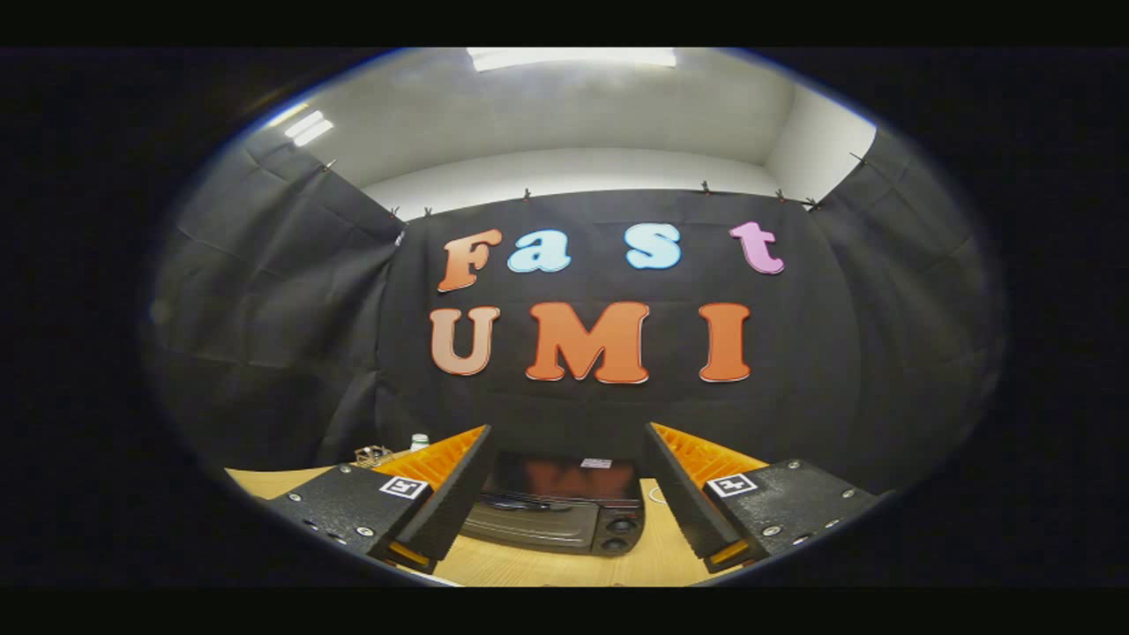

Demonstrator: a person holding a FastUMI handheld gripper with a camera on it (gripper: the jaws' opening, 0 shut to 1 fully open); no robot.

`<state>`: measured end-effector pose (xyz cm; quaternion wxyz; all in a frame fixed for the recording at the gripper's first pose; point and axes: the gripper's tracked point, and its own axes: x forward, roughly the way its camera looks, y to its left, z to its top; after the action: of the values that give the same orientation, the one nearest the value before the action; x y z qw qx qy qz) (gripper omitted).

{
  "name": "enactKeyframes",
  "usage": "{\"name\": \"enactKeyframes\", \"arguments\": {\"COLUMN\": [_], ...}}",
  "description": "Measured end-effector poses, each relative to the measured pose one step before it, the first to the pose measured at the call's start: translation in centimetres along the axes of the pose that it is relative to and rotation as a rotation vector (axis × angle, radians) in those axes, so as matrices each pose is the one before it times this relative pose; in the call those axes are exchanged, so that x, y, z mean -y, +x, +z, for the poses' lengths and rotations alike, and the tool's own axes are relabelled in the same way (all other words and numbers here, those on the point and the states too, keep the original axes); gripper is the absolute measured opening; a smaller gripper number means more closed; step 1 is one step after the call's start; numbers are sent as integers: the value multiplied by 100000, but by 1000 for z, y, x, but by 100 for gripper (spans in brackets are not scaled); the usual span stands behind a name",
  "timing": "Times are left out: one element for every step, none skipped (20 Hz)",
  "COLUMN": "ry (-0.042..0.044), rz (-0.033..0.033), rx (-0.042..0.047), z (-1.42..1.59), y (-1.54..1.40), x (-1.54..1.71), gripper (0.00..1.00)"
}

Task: Open the toaster oven, put the food inside, and close the toaster oven door.

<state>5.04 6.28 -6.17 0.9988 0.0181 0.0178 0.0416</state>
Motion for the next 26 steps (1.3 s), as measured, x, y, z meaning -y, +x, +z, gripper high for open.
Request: {"name": "enactKeyframes", "arguments": {"ry": [-1168,-477,-77,766,1247,1211,912,814,657,845,938,910,592,-72,-435,-797,-614,-555,-441,-420,-122,120,413,588,-1258,67], "rz": [1495,-966,-492,162,724,201,-12,-483,11,-342,-71,-32,372,69,-171,210,-257,-447,-1269,-1183,-516,-120,-46,-57,121,-406], "rx": [-686,-1967,-2692,-2342,-2240,-1903,-2297,-2619,-2643,-2510,-2640,-2230,-1718,-1053,-826,-216,200,570,298,-593,-1275,-1791,-1844,-2950,1999,299], "z": [-917,-1046,-1215,-880,-941,-683,-867,-1062,-1153,-1000,-961,-824,-657,-524,-328,-411,-155,-105,-132,-332,-579,-528,-634,-811,-136,529], "y": [955,933,1077,907,1077,972,919,741,770,741,743,696,588,608,498,382,363,114,412,340,285,248,206,103,-175,-433], "x": [-839,-62,-240,-526,-750,-633,-446,-244,-338,-285,-254,-368,-402,-428,-272,-350,-221,-31,78,96,-42,-210,-156,-92,-82,-20], "gripper": [99,99,99,99,99,99,99,99,99,99,99,99,99,99,99,99,100,100,99,99,99,99,99,99,99,100]}}
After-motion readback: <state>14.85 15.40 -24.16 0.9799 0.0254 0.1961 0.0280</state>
